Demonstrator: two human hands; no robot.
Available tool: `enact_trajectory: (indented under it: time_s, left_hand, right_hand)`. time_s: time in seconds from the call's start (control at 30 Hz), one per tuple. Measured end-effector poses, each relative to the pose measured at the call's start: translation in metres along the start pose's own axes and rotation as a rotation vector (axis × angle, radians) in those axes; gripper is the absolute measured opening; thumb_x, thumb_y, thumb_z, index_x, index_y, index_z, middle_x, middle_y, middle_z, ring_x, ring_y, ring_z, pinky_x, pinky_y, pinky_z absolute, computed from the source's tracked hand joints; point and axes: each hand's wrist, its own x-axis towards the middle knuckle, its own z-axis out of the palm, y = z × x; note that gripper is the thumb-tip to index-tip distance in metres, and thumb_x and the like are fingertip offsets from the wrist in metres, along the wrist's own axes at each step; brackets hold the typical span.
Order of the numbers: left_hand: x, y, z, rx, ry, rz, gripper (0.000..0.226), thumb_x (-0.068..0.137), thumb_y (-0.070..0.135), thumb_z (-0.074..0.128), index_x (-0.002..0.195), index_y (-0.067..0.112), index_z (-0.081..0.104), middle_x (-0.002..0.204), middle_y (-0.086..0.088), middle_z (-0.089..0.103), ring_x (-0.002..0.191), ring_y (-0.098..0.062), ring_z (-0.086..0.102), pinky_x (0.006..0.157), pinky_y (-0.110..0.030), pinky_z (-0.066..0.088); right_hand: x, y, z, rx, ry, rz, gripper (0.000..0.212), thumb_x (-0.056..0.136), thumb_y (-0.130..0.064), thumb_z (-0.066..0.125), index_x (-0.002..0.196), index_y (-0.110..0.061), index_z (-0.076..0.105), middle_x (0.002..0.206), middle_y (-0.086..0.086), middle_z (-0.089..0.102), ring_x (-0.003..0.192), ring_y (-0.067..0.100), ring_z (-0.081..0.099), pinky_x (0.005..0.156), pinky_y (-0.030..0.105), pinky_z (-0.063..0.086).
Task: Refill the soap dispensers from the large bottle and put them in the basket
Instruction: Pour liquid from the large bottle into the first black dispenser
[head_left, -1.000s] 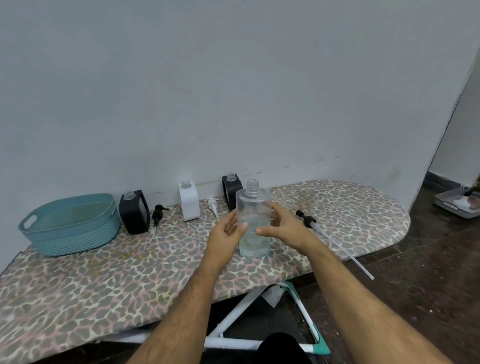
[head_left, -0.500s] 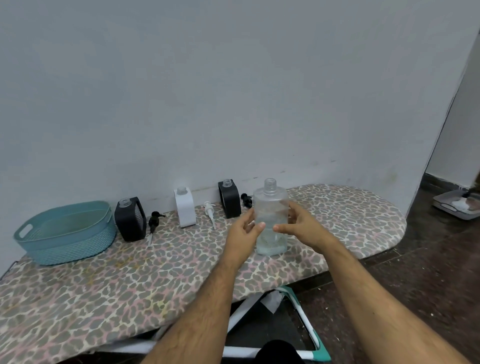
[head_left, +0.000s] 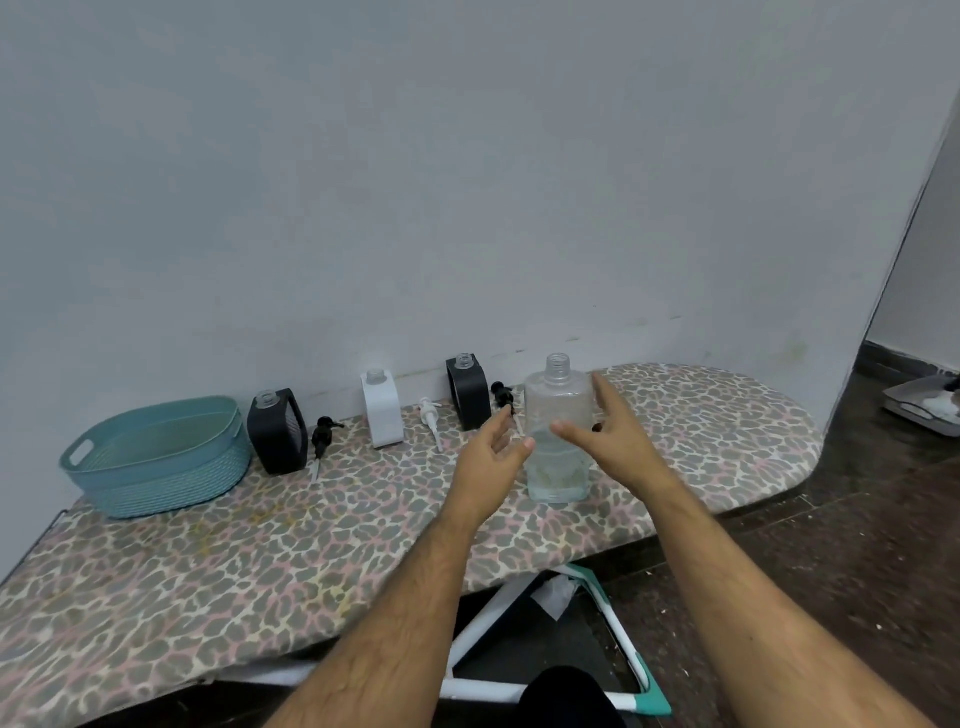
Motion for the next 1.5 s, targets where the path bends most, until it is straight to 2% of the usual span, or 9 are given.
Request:
enact_trajectory:
  time_s: [0.07, 0.17, 0.27, 0.4, 0.6, 0.8, 1.07, 1.33, 1.5]
  left_hand:
    - [-0.006, 0.000, -0.012, 0.096, 0.023, 0.023, 0.066, 0.094, 0.034, 0.065, 0.152, 0.027, 0.034, 0.153, 0.001, 0.043, 0.138, -0.012, 0.043, 0.111, -0.033, 0.038]
    - [-0.017, -0.002, -0.036, 0.252, 0.065, 0.055, 0.067, 0.091, 0.044, 0.064, 0.151, 0.033, 0.035, 0.153, 0.004, 0.041, 0.138, -0.012, 0.041, 0.113, -0.038, 0.037]
    - [-0.029, -0.002, -0.066, 0.329, 0.117, 0.066, 0.067, 0.091, 0.045, 0.065, 0.151, 0.033, 0.035, 0.155, 0.005, 0.038, 0.139, -0.013, 0.039, 0.114, -0.039, 0.035]
    - [-0.047, 0.001, -0.110, 0.369, 0.213, 0.045, 0.067, 0.091, 0.044, 0.065, 0.151, 0.031, 0.036, 0.154, 0.003, 0.041, 0.139, -0.014, 0.040, 0.113, -0.041, 0.037]
    - [-0.071, -0.004, -0.176, 0.437, 0.344, -0.007, 0.068, 0.093, 0.039, 0.065, 0.152, 0.022, 0.036, 0.153, -0.001, 0.042, 0.138, -0.017, 0.042, 0.113, -0.036, 0.036]
    - [-0.083, -0.025, -0.226, 0.429, 0.434, -0.123, 0.069, 0.093, 0.038, 0.064, 0.152, 0.021, 0.034, 0.155, -0.003, 0.040, 0.140, -0.020, 0.039, 0.115, -0.040, 0.034]
    - [-0.060, -0.056, -0.244, 0.321, 0.511, -0.212, 0.071, 0.093, 0.036, 0.064, 0.152, 0.015, 0.032, 0.155, -0.004, 0.039, 0.139, -0.022, 0.041, 0.113, -0.040, 0.034]
    - [-0.012, -0.090, -0.249, 0.222, 0.621, -0.231, 0.064, 0.089, 0.028, 0.071, 0.144, 0.016, 0.042, 0.142, -0.002, 0.053, 0.131, -0.021, 0.049, 0.098, -0.026, 0.033]
    - [0.014, -0.111, -0.252, 0.190, 0.697, -0.210, 0.084, 0.078, 0.038, 0.078, 0.148, 0.021, 0.036, 0.147, 0.003, 0.048, 0.136, -0.017, 0.044, 0.114, -0.043, 0.036]
  right_hand:
    - [-0.006, -0.012, 0.004, -0.152, 0.198, -0.063, 0.091, 0.077, -0.055, 0.075, 0.151, -0.027, 0.030, 0.157, -0.001, 0.031, 0.144, 0.017, 0.030, 0.116, 0.046, 0.031]
    - [-0.021, -0.040, 0.011, -0.321, 0.374, -0.326, 0.081, 0.079, -0.062, 0.066, 0.143, -0.019, 0.043, 0.152, 0.003, 0.039, 0.140, 0.020, 0.033, 0.114, 0.044, 0.032]
    - [-0.026, -0.059, 0.027, -0.406, 0.358, -0.496, 0.073, 0.081, -0.065, 0.059, 0.134, -0.016, 0.052, 0.146, 0.005, 0.046, 0.135, 0.023, 0.040, 0.110, 0.042, 0.035]
    - [-0.029, -0.079, 0.066, -0.408, 0.180, -0.528, 0.072, 0.082, -0.066, 0.055, 0.135, -0.018, 0.053, 0.146, 0.004, 0.047, 0.136, 0.021, 0.039, 0.111, 0.039, 0.033]
    - [-0.026, -0.086, 0.143, -0.394, -0.054, -0.483, 0.055, 0.090, -0.040, 0.065, 0.137, -0.014, 0.051, 0.143, 0.007, 0.049, 0.134, 0.024, 0.042, 0.110, 0.039, 0.034]
    - [-0.016, -0.086, 0.203, -0.292, -0.253, -0.294, 0.053, 0.095, -0.034, 0.060, 0.143, -0.017, 0.045, 0.146, 0.002, 0.047, 0.134, 0.018, 0.043, 0.109, 0.034, 0.036]
    - [0.023, -0.081, 0.263, -0.157, -0.362, -0.102, 0.046, 0.097, -0.025, 0.056, 0.141, -0.019, 0.044, 0.142, 0.005, 0.051, 0.127, 0.020, 0.051, 0.107, 0.036, 0.042]
    - [0.084, -0.077, 0.321, -0.028, -0.407, 0.001, 0.045, 0.099, -0.006, 0.040, 0.143, -0.017, 0.041, 0.143, 0.010, 0.047, 0.124, 0.021, 0.050, 0.095, 0.029, 0.045]
    - [0.116, -0.072, 0.350, 0.011, -0.410, 0.034, 0.055, 0.095, 0.003, 0.035, 0.143, -0.024, 0.042, 0.142, 0.007, 0.048, 0.124, 0.021, 0.051, 0.090, 0.028, 0.049]
